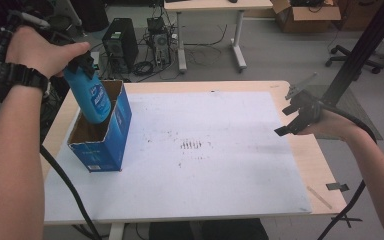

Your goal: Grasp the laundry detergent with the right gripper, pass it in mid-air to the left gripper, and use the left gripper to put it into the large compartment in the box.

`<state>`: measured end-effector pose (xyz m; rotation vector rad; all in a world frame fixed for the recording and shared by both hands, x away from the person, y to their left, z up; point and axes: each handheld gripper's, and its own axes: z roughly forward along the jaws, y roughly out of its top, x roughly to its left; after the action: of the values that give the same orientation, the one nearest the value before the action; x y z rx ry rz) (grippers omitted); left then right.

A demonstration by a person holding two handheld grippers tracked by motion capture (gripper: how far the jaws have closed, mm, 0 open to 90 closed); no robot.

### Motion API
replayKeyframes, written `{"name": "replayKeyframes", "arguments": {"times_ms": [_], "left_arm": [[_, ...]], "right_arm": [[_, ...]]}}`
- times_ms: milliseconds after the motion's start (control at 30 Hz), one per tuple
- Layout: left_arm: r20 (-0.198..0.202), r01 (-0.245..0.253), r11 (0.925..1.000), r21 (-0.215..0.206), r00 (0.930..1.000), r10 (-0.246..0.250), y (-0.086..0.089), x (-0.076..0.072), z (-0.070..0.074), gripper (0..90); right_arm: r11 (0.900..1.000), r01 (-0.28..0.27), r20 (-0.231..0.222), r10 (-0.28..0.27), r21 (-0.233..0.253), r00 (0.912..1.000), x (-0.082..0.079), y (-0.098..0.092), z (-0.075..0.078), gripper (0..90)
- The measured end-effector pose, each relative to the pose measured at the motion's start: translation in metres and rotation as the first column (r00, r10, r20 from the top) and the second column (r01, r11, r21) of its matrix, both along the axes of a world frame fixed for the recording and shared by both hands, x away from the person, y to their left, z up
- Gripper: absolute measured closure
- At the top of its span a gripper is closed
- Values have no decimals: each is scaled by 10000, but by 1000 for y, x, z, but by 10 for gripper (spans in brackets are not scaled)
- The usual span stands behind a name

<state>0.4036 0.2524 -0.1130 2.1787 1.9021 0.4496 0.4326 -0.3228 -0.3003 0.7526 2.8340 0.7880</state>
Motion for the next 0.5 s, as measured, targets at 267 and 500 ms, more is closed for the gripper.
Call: {"name": "replayKeyframes", "arguments": {"times_ms": [267,500], "left_arm": [[-197,-141,9999,-73,9997,139,11,-2,-23,380],[-283,-288,9993,-223,9992,282,17,-3,-44,379]], "right_arm": [[9999,-11,-62,10,-107,10000,-2,-2,0,35],[9998,-72,-184,69,-167,9998,-3,0,-1,41]]}}
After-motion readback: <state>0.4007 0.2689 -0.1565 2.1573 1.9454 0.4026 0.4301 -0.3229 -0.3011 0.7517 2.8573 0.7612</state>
